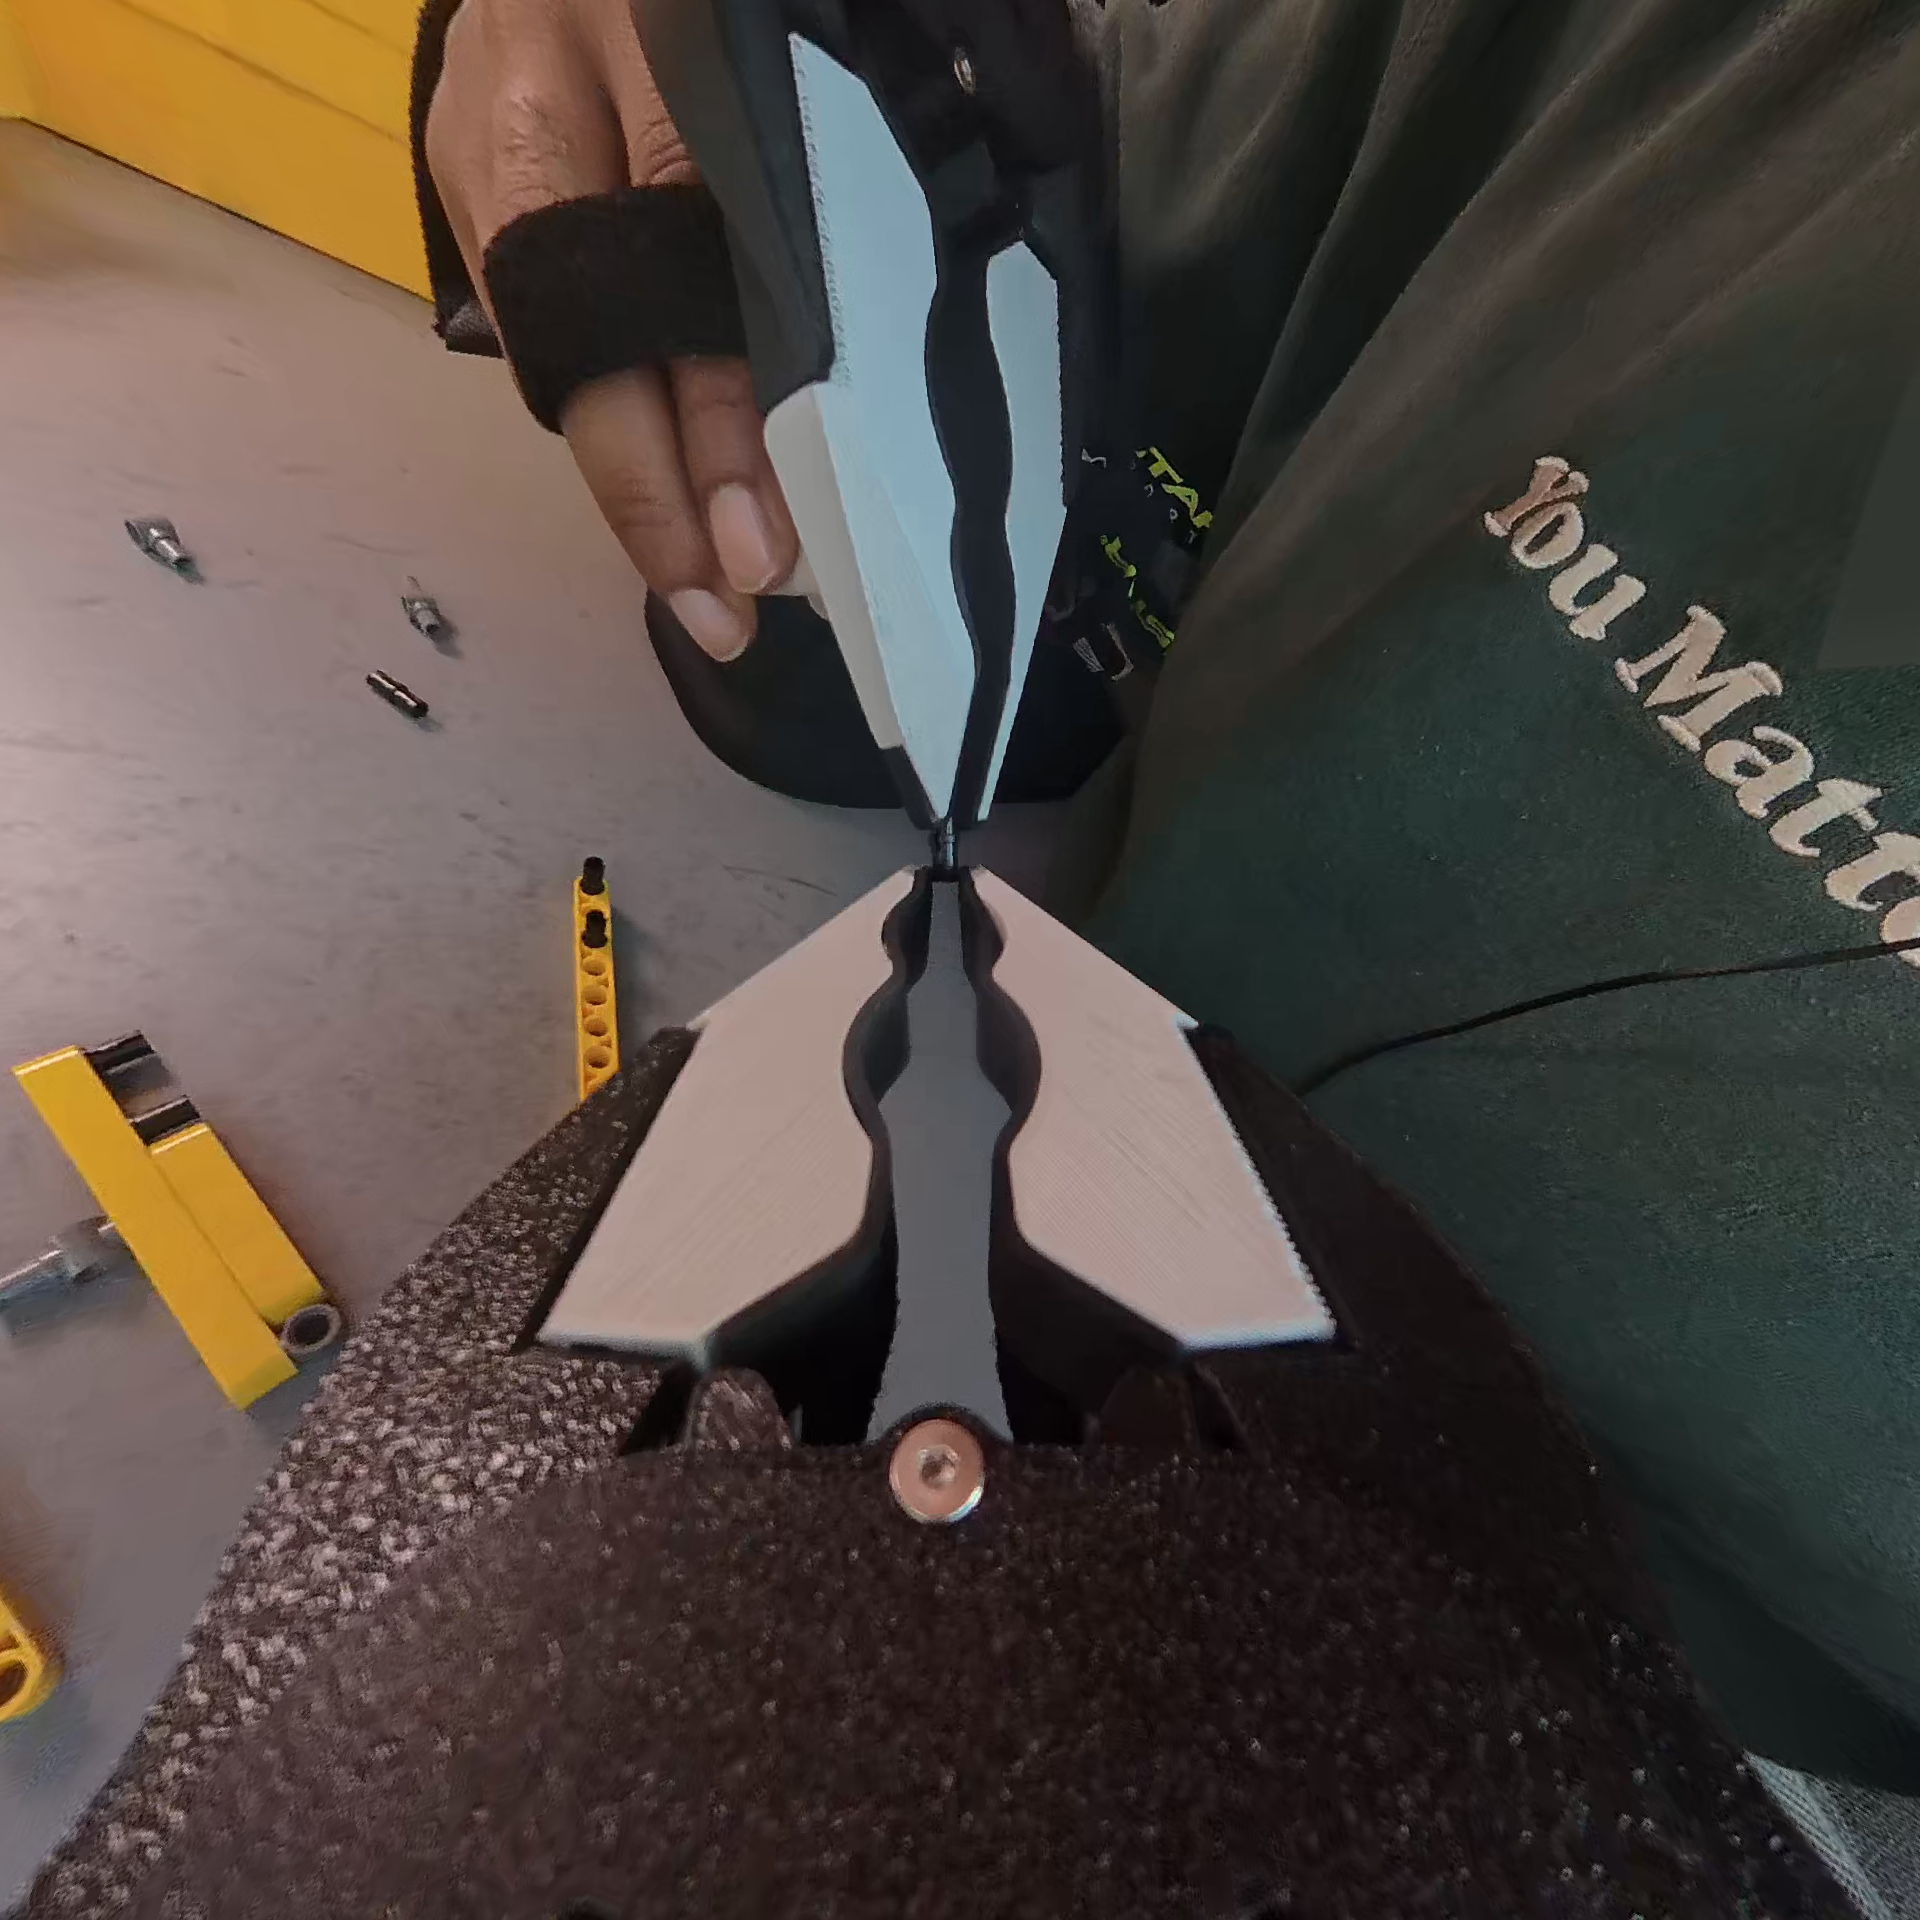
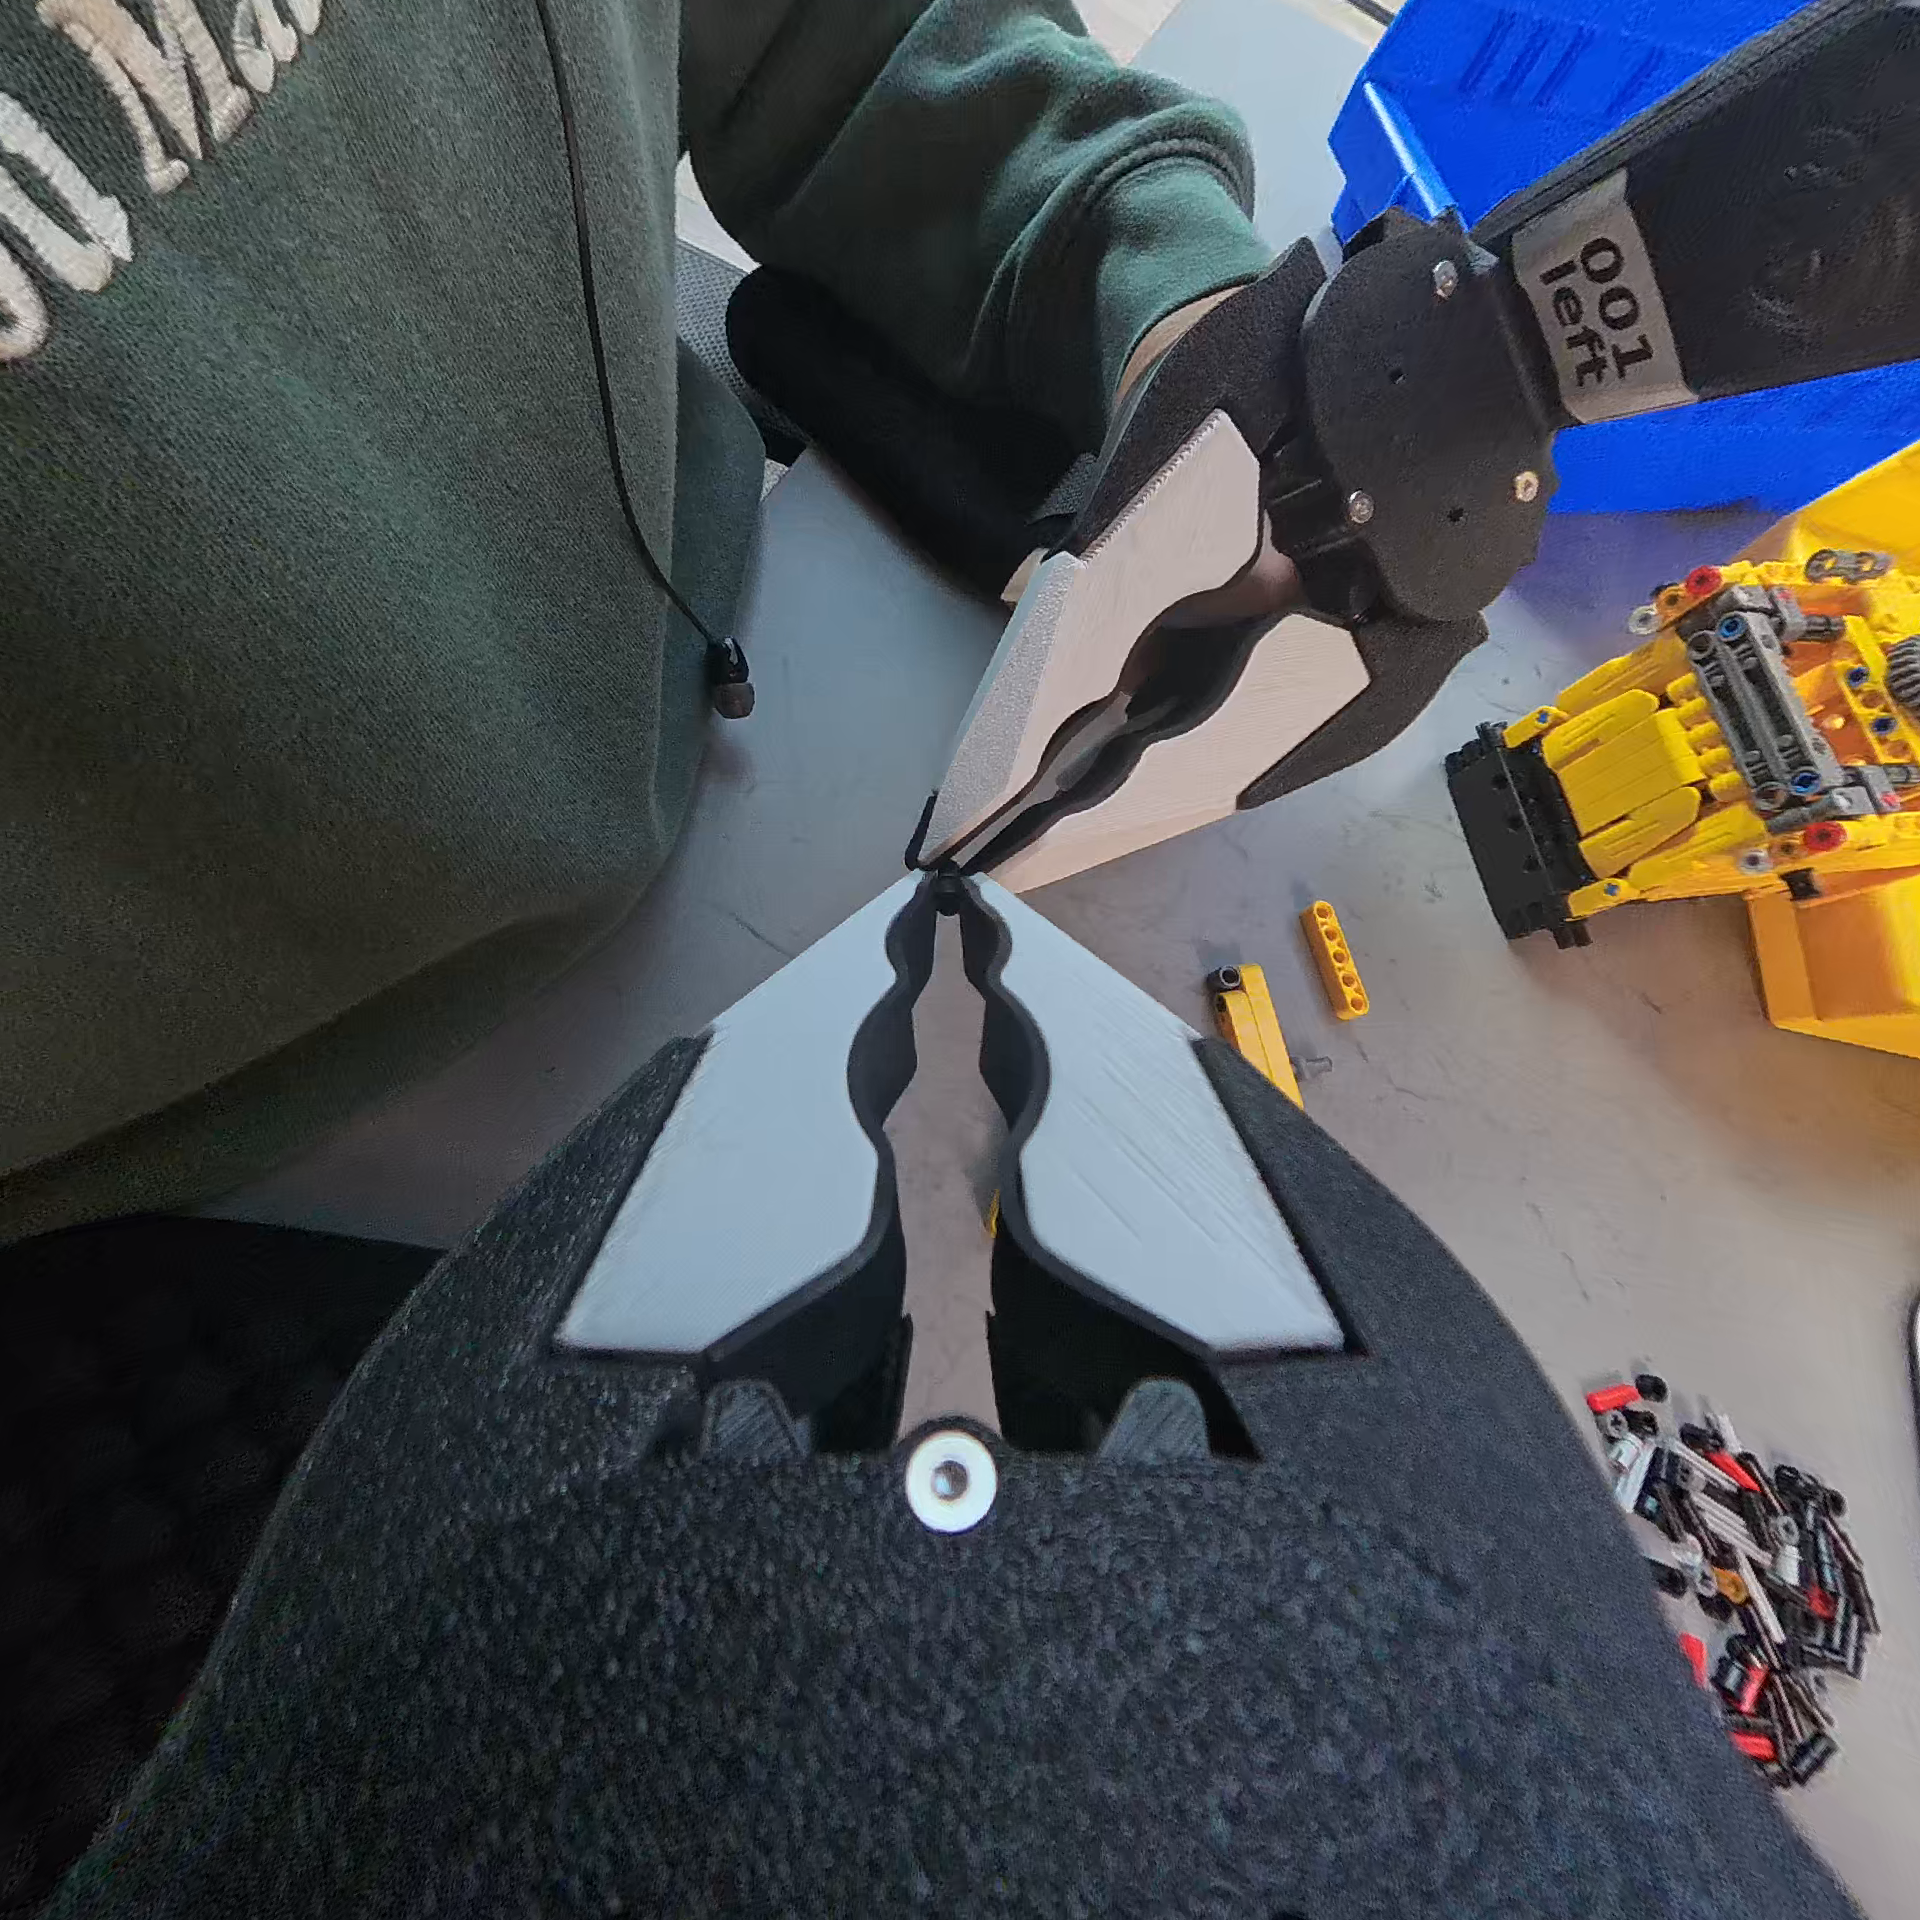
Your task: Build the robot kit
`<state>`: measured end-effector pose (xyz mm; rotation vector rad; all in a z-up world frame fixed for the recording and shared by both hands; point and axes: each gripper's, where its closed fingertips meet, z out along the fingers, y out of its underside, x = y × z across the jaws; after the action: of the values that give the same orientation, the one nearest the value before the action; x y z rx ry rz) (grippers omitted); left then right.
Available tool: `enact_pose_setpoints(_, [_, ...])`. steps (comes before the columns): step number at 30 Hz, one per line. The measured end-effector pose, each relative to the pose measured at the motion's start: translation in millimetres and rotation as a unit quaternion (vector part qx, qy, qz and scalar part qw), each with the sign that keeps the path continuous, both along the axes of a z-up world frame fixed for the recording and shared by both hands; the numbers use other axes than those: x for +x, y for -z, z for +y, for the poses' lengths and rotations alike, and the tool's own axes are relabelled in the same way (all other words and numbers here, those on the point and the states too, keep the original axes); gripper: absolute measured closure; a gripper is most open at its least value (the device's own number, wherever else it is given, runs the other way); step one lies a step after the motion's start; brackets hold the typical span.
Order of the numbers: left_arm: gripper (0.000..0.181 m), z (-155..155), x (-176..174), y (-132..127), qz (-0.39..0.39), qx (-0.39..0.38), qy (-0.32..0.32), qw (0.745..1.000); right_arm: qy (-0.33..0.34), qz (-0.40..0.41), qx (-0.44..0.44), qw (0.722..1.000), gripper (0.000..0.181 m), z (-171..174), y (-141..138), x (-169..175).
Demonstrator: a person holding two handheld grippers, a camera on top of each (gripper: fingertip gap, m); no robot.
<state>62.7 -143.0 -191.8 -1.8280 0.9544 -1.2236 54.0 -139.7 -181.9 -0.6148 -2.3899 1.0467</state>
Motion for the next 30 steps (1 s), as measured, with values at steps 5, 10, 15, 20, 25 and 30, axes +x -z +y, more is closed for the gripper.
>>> enact_pose_setpoints(5, [0.177, -1, -1, -1, 0.005, 0.009, -0.004, 1.000, 0.007, 0.004, 0.006, 1.000, 0.177, -1, -1, -1])
enact_pose_setpoints(10, [0.178, -2, 0, 0, 0.008, 0.012, 0.000, 1.000, -0.001, 0.006, 0.020, 1.000, 0.176, -4, 0, -1])
enact_pose_setpoints(15, [0.178, -3, 0, -1, 0.009, 0.017, -0.002, 1.000, 0.000, 0.005, 0.021, 1.000, 0.175, -4, -1, -1])
enact_pose_setpoints(20, [0.178, -3, 0, -2, 0.006, 0.019, -0.001, 1.000, 0.001, 0.004, 0.023, 1.000, 0.175, -5, 1, -1])
enact_pose_setpoints(25, [0.178, -2, 0, -2, 0.004, 0.016, -0.003, 1.000, 0.002, -0.008, 0.022, 1.000, 0.177, -4, 2, -1])
enact_pose_setpoints(30, [0.166, 23, -17, 20, 0.083, 0.030, -0.084, 0.993, 0.041, -0.090, 0.066, 0.993, 0.178, 26, 21, -3])
